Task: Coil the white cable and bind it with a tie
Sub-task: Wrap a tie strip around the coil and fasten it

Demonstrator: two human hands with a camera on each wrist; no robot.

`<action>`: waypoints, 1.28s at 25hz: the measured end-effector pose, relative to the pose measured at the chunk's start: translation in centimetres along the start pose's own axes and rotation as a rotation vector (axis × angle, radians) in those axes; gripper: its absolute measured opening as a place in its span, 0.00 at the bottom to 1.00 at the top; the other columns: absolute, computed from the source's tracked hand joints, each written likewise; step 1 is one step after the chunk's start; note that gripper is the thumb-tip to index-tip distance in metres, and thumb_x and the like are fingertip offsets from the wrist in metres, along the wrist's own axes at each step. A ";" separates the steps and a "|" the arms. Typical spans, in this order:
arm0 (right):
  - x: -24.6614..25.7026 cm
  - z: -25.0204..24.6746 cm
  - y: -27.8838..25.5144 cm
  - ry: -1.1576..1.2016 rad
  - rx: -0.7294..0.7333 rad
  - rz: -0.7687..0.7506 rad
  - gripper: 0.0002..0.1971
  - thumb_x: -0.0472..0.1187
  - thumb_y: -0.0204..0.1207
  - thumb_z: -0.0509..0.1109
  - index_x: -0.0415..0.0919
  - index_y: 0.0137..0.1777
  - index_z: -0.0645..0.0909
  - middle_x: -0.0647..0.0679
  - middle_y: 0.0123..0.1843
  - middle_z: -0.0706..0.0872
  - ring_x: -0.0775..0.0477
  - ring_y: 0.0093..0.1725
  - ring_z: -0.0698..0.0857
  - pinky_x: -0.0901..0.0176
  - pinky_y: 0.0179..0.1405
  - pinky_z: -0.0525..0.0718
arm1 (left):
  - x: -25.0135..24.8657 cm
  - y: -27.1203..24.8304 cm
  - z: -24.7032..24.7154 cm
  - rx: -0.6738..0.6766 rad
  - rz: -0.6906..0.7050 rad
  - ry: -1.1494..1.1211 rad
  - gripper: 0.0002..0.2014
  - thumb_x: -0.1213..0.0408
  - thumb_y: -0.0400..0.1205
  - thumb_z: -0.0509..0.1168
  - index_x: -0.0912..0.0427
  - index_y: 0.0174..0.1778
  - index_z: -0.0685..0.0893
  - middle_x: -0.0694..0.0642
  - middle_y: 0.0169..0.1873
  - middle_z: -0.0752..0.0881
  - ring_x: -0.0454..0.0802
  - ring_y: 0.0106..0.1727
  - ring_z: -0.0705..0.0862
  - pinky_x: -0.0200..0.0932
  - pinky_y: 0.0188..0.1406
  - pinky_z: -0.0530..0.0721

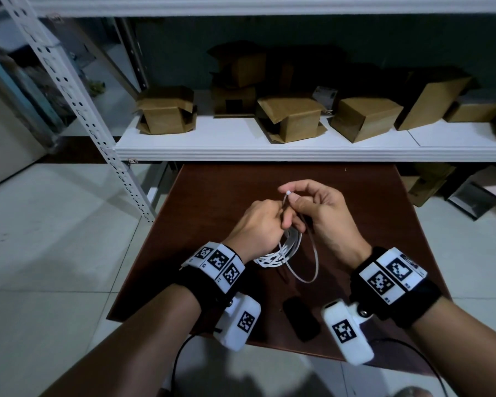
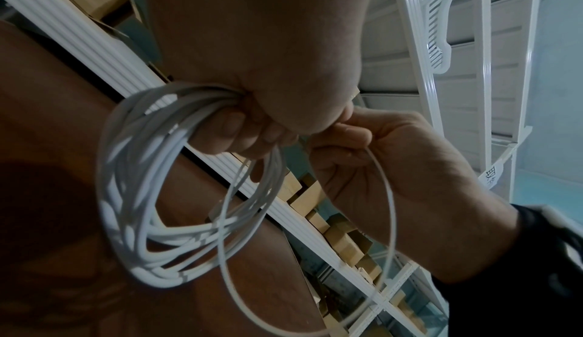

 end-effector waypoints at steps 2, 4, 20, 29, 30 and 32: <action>-0.1 0.0 0.0 -0.002 0.001 -0.001 0.10 0.26 0.88 0.62 0.18 0.64 0.78 0.32 0.28 0.85 0.51 0.20 0.71 0.64 0.26 0.74 | 0.0 0.0 0.0 0.001 0.009 -0.007 0.25 0.66 0.87 0.57 0.40 0.29 0.88 0.29 0.32 0.89 0.30 0.43 0.88 0.27 0.46 0.78; -0.1 0.0 0.1 -0.001 0.002 0.001 0.10 0.27 0.88 0.62 0.18 0.63 0.78 0.32 0.29 0.85 0.51 0.21 0.72 0.65 0.26 0.74 | -0.2 -0.1 -0.2 -0.001 0.011 -0.007 0.27 0.66 0.87 0.58 0.34 0.28 0.88 0.32 0.31 0.89 0.33 0.42 0.88 0.28 0.44 0.78; -0.5 -0.2 0.2 0.176 0.014 0.164 0.11 0.25 0.86 0.62 0.24 0.66 0.77 0.30 0.31 0.84 0.52 0.21 0.72 0.66 0.19 0.62 | 0.6 0.5 0.6 0.034 0.044 -0.060 0.19 0.66 0.81 0.56 0.41 0.32 0.87 0.42 0.43 0.95 0.38 0.52 0.93 0.45 0.63 0.89; 0.0 -0.1 0.0 0.108 0.030 0.132 0.09 0.27 0.87 0.63 0.25 0.63 0.78 0.31 0.30 0.84 0.52 0.21 0.72 0.66 0.20 0.63 | 0.2 0.1 0.5 0.015 0.126 -0.058 0.19 0.69 0.77 0.55 0.42 0.54 0.82 0.39 0.41 0.93 0.40 0.55 0.92 0.49 0.65 0.88; 0.0 -0.1 0.0 0.094 0.032 0.129 0.07 0.27 0.86 0.64 0.26 0.61 0.79 0.31 0.30 0.85 0.51 0.21 0.72 0.66 0.20 0.63 | 0.0 -0.1 0.4 0.015 0.148 -0.049 0.21 0.70 0.79 0.55 0.44 0.62 0.77 0.37 0.39 0.92 0.40 0.54 0.92 0.50 0.64 0.88; 0.1 -0.1 0.0 0.080 0.037 0.124 0.05 0.27 0.86 0.65 0.27 0.59 0.80 0.30 0.31 0.85 0.51 0.21 0.72 0.66 0.20 0.65 | -0.3 -0.3 0.2 0.012 0.182 -0.048 0.21 0.71 0.79 0.54 0.39 0.59 0.77 0.34 0.36 0.90 0.40 0.53 0.93 0.49 0.61 0.88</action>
Point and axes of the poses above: each hand's wrist, its own y-axis towards the middle knuckle, its own z-axis out of the palm, x = y × z, the point moved 4 cm from there along y, towards the middle knuckle
